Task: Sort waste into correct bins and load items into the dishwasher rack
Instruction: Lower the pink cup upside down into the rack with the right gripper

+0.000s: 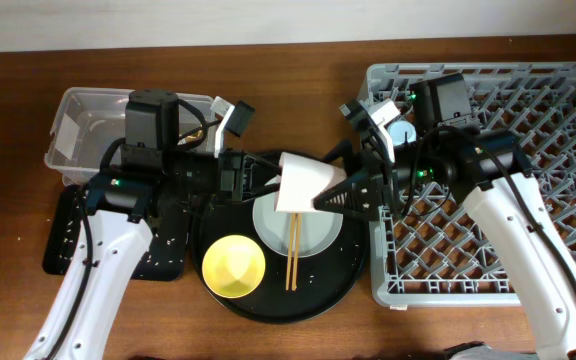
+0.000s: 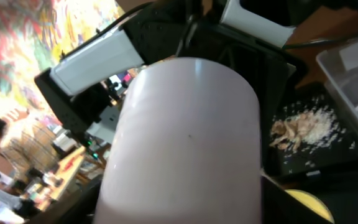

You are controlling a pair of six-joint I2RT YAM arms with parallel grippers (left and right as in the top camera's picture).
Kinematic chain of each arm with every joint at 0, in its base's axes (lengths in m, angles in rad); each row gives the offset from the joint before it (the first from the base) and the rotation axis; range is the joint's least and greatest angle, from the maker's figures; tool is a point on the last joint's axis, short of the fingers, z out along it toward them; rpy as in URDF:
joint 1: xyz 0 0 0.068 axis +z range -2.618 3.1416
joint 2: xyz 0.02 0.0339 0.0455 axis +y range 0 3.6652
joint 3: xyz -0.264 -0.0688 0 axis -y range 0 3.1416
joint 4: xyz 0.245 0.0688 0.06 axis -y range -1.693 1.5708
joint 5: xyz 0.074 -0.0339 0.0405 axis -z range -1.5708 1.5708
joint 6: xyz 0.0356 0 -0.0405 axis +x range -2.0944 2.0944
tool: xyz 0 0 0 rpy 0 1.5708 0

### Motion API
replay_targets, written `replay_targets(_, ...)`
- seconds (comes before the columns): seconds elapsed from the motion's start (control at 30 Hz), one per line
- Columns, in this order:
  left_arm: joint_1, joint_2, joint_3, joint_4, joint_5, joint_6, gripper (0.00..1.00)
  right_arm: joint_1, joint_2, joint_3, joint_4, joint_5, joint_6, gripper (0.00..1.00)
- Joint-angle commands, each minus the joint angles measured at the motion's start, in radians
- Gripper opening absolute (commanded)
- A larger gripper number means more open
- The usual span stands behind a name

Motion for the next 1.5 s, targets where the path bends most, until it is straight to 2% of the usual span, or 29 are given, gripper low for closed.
replay_targets(0.0,-0.001,0.002,0.009,0.003,-0.018,0.01,0.01,0.006,-0.017,0.004,0.007,-0.011,-0.01,0.65)
replay_targets(0.07,-0.001,0.002,0.009,0.003,-0.018,0.016,0.02,0.006,-0.017,0.004,0.007,0.01,-0.01,0.62)
replay_targets(0.13,-0.001,0.002,0.009,0.002,-0.018,0.016,0.25,0.005,-0.017,0.004,0.016,0.017,-0.01,0.54)
replay_targets(0.17,-0.001,0.002,0.009,-0.002,-0.018,0.016,0.33,0.005,-0.017,0.004,0.039,0.017,-0.01,0.52)
replay_targets(0.23,-0.001,0.002,0.009,-0.08,-0.063,0.058,0.35,-0.008,-0.017,0.004,0.08,0.017,-0.002,0.52)
replay_targets(0.33,-0.001,0.002,0.009,-0.278,-0.294,0.106,0.35,-0.034,-0.017,0.004,0.082,0.016,0.006,0.52)
replay_targets(0.47,-0.001,0.002,0.009,-0.302,-0.458,0.106,0.36,-0.034,-0.017,0.004,0.082,0.018,0.005,0.53)
replay_targets(0.5,-0.001,0.002,0.009,-0.302,-0.499,0.106,0.41,-0.035,-0.017,0.004,0.082,0.036,0.006,0.53)
replay_targets(0.53,-0.001,0.002,0.009,-0.304,-0.592,0.106,0.52,-0.035,-0.017,0.004,0.078,0.125,0.029,0.53)
replay_targets(0.6,-0.001,0.002,0.009,-0.328,-0.723,0.106,0.57,-0.035,-0.017,0.004,0.072,0.379,0.119,0.52)
replay_targets(0.7,-0.001,0.002,0.009,-0.377,-0.829,0.106,0.59,-0.045,-0.017,0.004,0.005,0.667,0.16,0.52)
replay_targets(0.77,-0.001,0.002,0.009,-0.404,-0.882,0.106,0.6,-0.093,-0.017,0.004,-0.105,0.851,0.16,0.51)
replay_targets(0.87,-0.001,0.002,0.009,-0.403,-0.883,0.106,0.63,-0.164,-0.017,0.004,-0.239,1.1,0.256,0.47)
replay_targets(0.97,-0.001,0.002,0.009,-0.403,-0.883,0.106,0.63,-0.178,-0.017,0.002,-0.32,1.241,0.291,0.45)
replay_targets(1.23,-0.001,0.002,0.009,-0.404,-0.883,0.106,0.63,-0.178,0.064,-0.048,-0.319,1.396,0.35,0.45)
replay_targets(1.47,-0.001,0.002,0.009,-0.403,-0.883,0.106,0.63,-0.178,0.167,-0.049,-0.319,1.405,0.358,0.46)
